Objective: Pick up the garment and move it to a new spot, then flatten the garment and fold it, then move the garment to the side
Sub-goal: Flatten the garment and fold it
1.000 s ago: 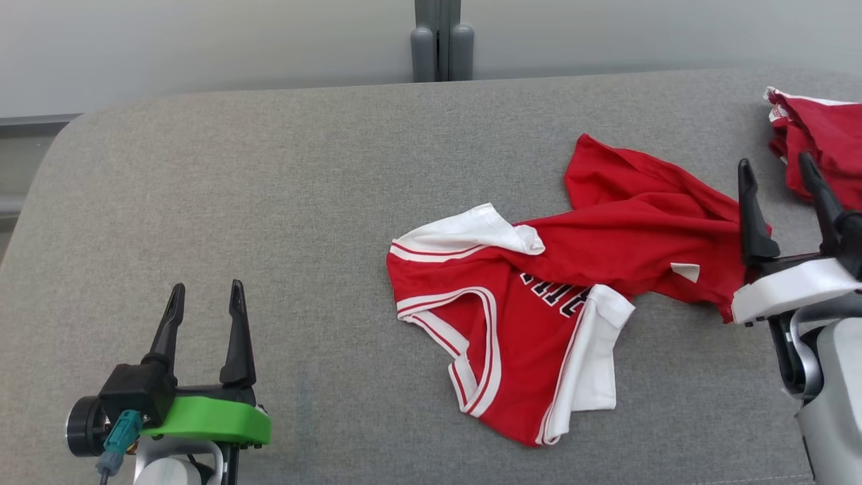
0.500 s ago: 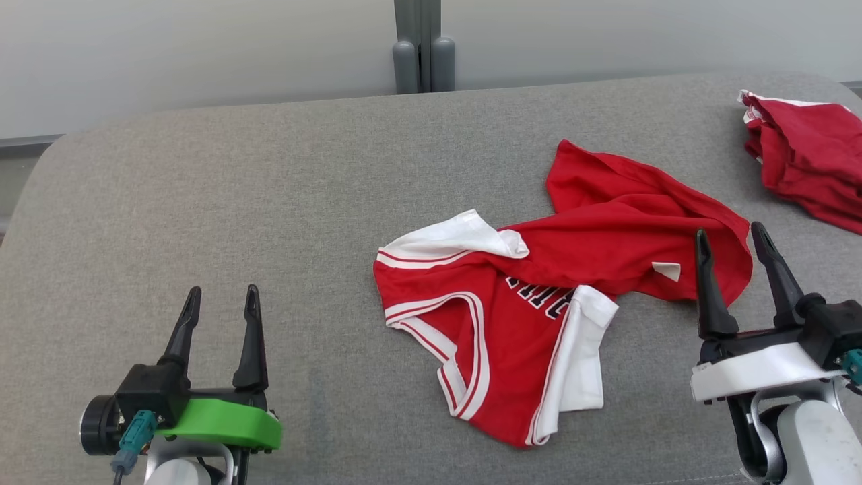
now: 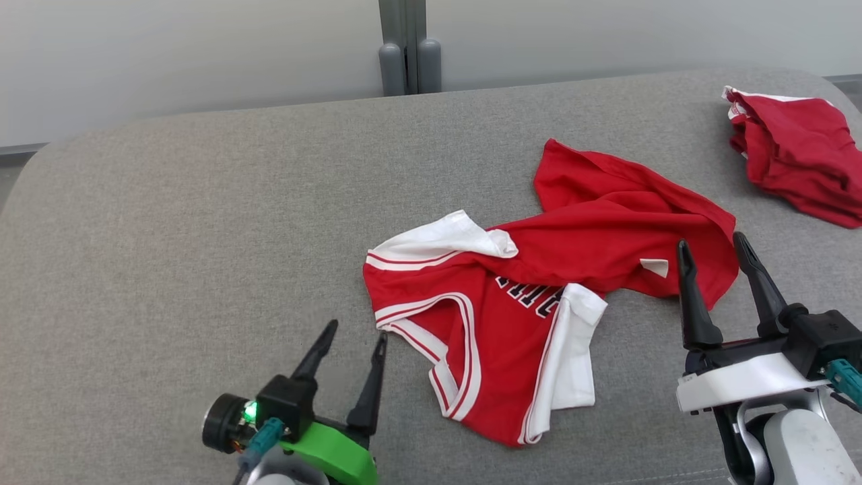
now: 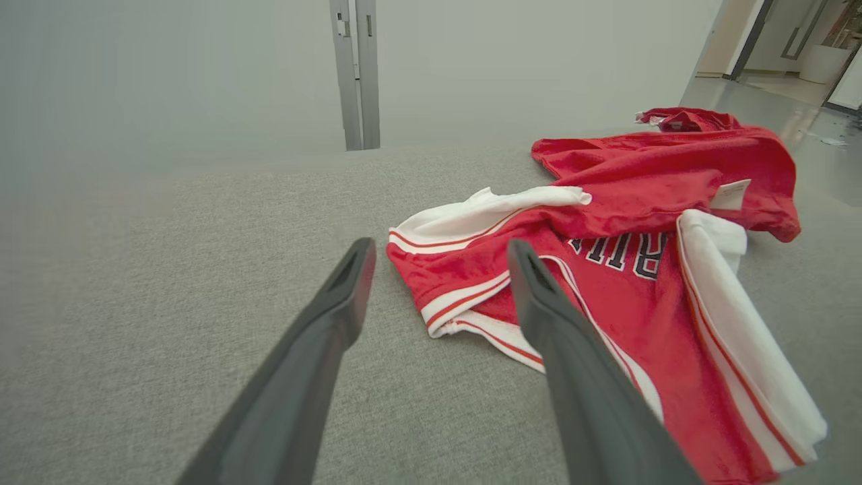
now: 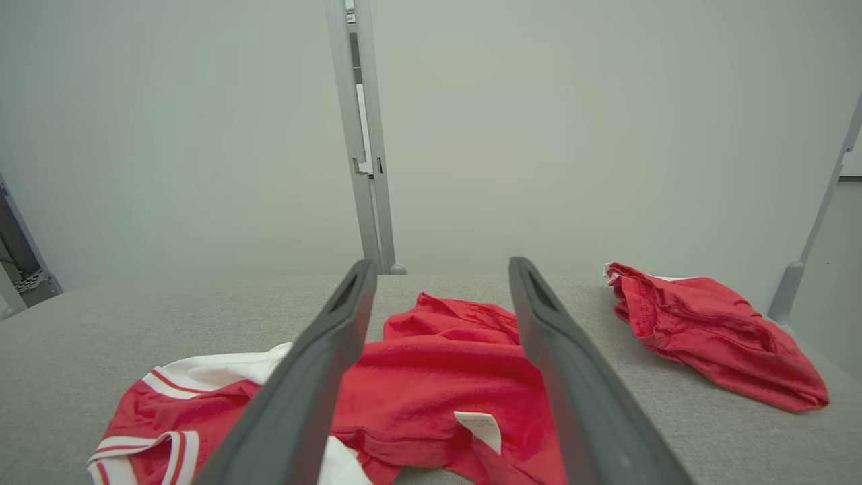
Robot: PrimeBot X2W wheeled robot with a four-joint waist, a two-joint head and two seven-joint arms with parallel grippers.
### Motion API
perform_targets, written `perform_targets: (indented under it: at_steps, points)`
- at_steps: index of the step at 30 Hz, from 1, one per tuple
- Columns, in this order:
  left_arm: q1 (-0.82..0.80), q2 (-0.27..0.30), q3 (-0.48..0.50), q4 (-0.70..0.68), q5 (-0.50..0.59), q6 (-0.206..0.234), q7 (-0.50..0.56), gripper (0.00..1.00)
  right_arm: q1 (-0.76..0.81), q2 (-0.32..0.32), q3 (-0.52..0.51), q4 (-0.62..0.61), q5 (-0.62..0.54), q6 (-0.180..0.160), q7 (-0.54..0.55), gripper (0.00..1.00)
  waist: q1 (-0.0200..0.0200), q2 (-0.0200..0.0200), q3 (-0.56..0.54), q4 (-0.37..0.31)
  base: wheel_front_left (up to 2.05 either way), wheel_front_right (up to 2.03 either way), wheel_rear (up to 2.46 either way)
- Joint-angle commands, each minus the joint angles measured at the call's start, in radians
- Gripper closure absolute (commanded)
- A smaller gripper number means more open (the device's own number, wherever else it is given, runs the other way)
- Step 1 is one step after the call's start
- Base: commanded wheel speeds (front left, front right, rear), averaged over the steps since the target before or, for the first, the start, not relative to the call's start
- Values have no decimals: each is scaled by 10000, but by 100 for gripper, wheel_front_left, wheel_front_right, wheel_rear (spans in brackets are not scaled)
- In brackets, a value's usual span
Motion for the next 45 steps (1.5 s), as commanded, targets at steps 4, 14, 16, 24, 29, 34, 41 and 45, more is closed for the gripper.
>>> perform_targets:
  at_steps: [4,14,16,24,29,34,41,45]
  points:
    - [-397,23,-1016,739,-244,-57,-16,0,-167,41,102,-35,-71,-17,-23,0,0,-1,155,-152,0,0,0]
    - [-1182,34,-2987,2496,-810,-71,-16,0,-396,46,338,75,-19,-17,-25,0,0,-1,638,-647,0,0,0]
    - [-1358,33,-3175,2783,-952,-72,-16,0,-402,65,340,90,15,-17,-24,0,0,-1,704,-726,0,0,0]
    - [-1874,34,-4025,4020,-1439,-73,-5,0,-504,128,367,67,-9,-17,-24,0,0,-1,855,-918,0,0,0]
    - [-2214,39,-4332,4089,-2022,141,-6,100,-530,149,292,28,-54,-17,-24,0,0,-1,892,-896,0,0,0]
    - [-2510,36,-4078,3670,-2300,428,-14,100,-521,171,230,35,-78,-17,-24,0,0,-1,890,-789,0,0,0]
    - [-2322,490,-2675,2556,-2069,855,-14,100,-385,192,81,23,-92,-17,-24,0,0,-1,829,-587,0,0,0]
    - [-2078,991,-1861,2023,-1995,1036,-16,100,-322,212,-2,65,-102,-17,-24,0,0,-1,811,-482,0,0,0]
